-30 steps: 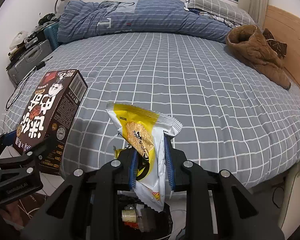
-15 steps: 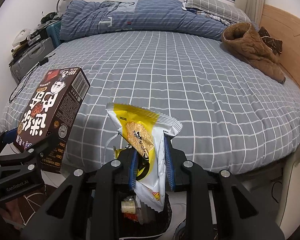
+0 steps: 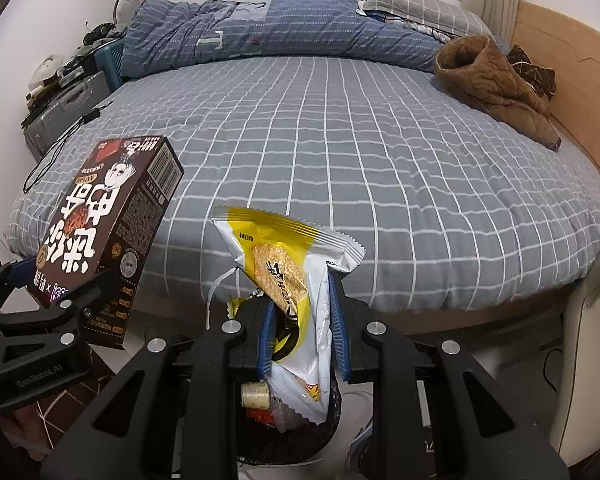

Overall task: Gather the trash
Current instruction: 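Carry the cookie box with the left tool while the right tool carries the snack packet to the bin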

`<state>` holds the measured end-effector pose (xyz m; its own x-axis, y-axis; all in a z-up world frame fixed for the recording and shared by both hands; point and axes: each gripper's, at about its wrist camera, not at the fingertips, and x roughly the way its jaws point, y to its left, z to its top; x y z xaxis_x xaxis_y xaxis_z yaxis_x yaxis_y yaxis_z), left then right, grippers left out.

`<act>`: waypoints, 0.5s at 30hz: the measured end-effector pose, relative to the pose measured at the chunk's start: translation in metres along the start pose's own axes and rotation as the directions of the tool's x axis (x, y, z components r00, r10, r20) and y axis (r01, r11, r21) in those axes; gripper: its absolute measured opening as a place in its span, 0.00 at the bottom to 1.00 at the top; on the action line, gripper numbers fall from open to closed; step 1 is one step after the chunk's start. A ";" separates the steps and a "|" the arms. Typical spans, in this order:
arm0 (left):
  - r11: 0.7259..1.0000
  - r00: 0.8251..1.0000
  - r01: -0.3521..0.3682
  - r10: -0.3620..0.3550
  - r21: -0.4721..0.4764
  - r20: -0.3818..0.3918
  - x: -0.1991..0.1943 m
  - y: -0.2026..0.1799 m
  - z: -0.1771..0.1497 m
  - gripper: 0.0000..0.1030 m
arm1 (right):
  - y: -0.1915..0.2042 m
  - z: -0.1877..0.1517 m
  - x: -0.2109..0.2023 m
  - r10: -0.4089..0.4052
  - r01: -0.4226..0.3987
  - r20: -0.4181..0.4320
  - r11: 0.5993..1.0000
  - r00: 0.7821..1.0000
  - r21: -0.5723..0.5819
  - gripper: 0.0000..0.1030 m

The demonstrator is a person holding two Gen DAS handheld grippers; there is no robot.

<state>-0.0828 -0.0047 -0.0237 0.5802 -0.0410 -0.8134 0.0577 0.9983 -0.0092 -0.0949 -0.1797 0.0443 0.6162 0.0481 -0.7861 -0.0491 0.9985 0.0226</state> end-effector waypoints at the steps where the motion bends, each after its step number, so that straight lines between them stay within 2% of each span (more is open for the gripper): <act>1: 1.000 1.000 0.001 -0.001 0.002 -0.001 -0.001 -0.002 -0.003 0.87 | 0.000 -0.004 -0.001 0.001 -0.001 -0.002 1.000 1.000 -0.002 0.23; 15: 1.000 0.998 0.027 -0.027 0.003 -0.056 -0.004 -0.018 -0.051 0.87 | -0.004 -0.052 -0.002 -0.006 0.007 -0.038 1.000 0.999 0.009 0.24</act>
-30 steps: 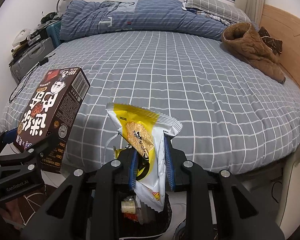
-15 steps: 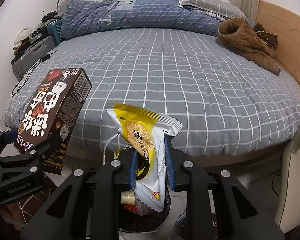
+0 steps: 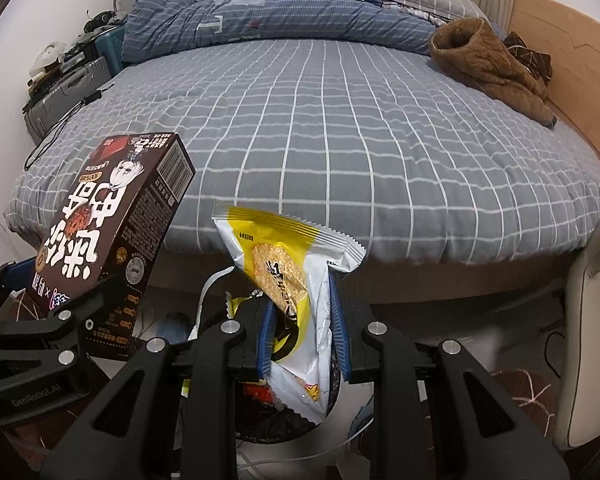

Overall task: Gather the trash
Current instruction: 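Carry the cookie box with the left tool while the right tool carries the snack packet to the bin, then open the left tool over the bin to drop the brown cookie box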

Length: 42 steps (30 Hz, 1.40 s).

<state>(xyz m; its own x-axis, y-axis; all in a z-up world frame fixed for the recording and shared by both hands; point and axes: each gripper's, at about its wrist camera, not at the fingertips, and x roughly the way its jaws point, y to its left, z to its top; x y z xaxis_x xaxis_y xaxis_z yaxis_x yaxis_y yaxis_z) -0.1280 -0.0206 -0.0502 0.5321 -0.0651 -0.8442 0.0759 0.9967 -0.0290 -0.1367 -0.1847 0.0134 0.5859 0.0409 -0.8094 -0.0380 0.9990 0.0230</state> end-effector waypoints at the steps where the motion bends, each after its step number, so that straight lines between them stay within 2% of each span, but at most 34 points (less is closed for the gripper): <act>1: 1.000 1.000 0.001 -0.001 -0.001 -0.002 0.001 -0.001 -0.003 0.87 | -0.002 -0.004 0.001 -0.001 0.001 -0.004 1.000 1.000 0.005 0.24; 9: 1.000 0.999 0.013 -0.013 -0.003 -0.042 0.017 -0.004 -0.029 0.87 | -0.008 -0.034 0.015 -0.011 0.012 -0.045 1.000 0.999 0.018 0.24; 24: 0.999 0.984 0.047 -0.047 -0.004 -0.171 0.091 -0.006 -0.070 0.87 | -0.032 -0.077 0.074 -0.038 0.048 -0.166 0.997 0.985 0.053 0.24; 34: 0.997 0.970 0.072 -0.063 0.028 -0.236 0.132 -0.025 -0.067 0.87 | -0.054 -0.083 0.083 -0.050 0.073 -0.200 0.991 0.979 0.109 0.24; 42: 0.998 0.977 0.042 -0.031 0.049 -0.212 0.134 -0.019 -0.067 0.94 | -0.049 -0.080 0.087 -0.049 0.068 -0.194 0.993 0.980 0.093 0.24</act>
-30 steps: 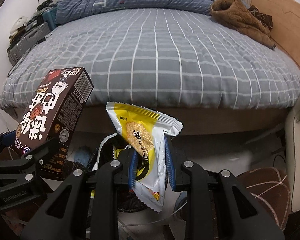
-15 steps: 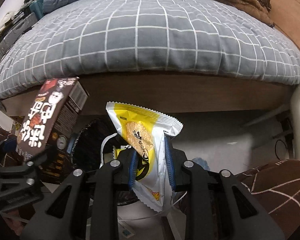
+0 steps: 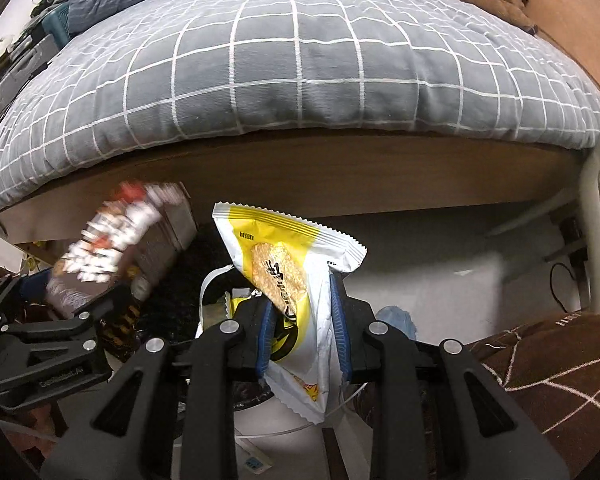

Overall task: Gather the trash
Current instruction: 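Open the left tool over the bin to drop the brown cookie box, then open the right tool over the bin to drop the yellow snack packet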

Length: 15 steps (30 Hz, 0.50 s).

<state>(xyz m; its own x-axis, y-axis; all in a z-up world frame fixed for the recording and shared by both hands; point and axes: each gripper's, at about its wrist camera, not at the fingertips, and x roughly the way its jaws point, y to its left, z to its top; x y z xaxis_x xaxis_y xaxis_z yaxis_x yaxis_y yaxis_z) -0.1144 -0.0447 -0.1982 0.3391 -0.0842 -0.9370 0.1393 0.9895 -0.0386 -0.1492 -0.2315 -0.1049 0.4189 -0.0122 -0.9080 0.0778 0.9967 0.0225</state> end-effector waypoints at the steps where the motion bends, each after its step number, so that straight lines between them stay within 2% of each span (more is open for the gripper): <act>1: 1.000 1.000 0.001 -0.001 -0.005 0.005 -0.002 0.003 0.000 0.94 | 0.002 0.001 0.000 0.001 -0.001 0.003 1.000 1.000 -0.006 0.25; 8: 1.000 0.999 -0.007 0.008 -0.020 0.035 -0.017 0.026 0.001 0.94 | 0.031 0.001 0.000 0.025 -0.024 0.010 0.997 1.000 -0.071 0.25; 15: 0.997 0.997 -0.031 0.035 -0.075 0.064 -0.030 0.062 -0.002 0.94 | 0.074 0.005 0.006 0.072 -0.072 -0.003 0.987 0.997 -0.144 0.25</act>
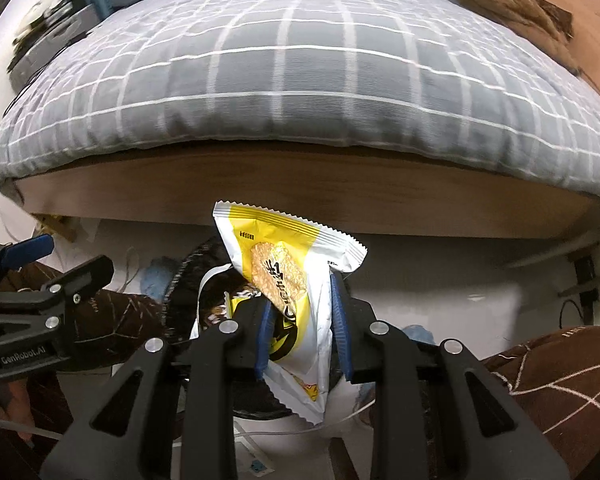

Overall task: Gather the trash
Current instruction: 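Open the right tool over the bin to drop the yellow snack packet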

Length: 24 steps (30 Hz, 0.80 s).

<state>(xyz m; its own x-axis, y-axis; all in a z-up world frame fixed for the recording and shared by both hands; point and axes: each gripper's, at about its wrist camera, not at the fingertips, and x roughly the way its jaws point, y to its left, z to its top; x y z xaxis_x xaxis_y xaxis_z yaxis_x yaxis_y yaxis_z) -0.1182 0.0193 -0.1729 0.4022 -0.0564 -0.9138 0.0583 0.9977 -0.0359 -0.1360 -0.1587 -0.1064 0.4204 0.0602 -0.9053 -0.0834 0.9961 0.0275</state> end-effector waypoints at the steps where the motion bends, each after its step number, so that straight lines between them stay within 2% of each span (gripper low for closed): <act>1: 1.000 1.000 -0.003 0.004 -0.009 0.003 0.000 0.005 -0.001 0.94 | 0.006 0.002 0.003 0.008 -0.008 -0.005 1.000 1.000 -0.011 0.26; 7: 0.999 1.000 -0.019 0.019 -0.051 -0.005 -0.001 0.034 -0.002 0.94 | 0.029 0.006 0.021 0.035 -0.037 -0.043 0.998 0.998 -0.043 0.29; 9: 0.998 1.000 -0.016 0.015 -0.062 -0.005 0.000 0.040 -0.002 0.94 | 0.034 0.007 0.023 0.035 -0.037 -0.042 0.998 0.999 -0.051 0.36; 11: 0.998 1.000 -0.015 0.014 -0.065 -0.004 -0.001 0.041 -0.002 0.94 | 0.036 0.008 0.026 0.036 -0.038 -0.047 0.998 0.998 -0.050 0.37; 17: 0.998 1.000 -0.012 0.012 -0.062 -0.003 -0.001 0.042 -0.001 0.94 | 0.038 0.007 0.029 0.028 -0.030 -0.042 0.999 0.999 -0.046 0.53; 24: 0.996 1.000 -0.013 0.014 -0.087 0.013 -0.006 0.044 0.001 0.94 | 0.020 0.014 0.020 0.009 -0.009 -0.006 0.999 1.000 -0.037 0.73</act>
<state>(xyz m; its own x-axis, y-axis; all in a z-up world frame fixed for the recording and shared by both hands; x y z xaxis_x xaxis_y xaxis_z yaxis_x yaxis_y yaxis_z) -0.1168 0.0635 -0.1689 0.4144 -0.0428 -0.9091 -0.0267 0.9979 -0.0591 -0.1172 -0.1362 -0.1180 0.4147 0.0685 -0.9074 -0.1201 0.9926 0.0200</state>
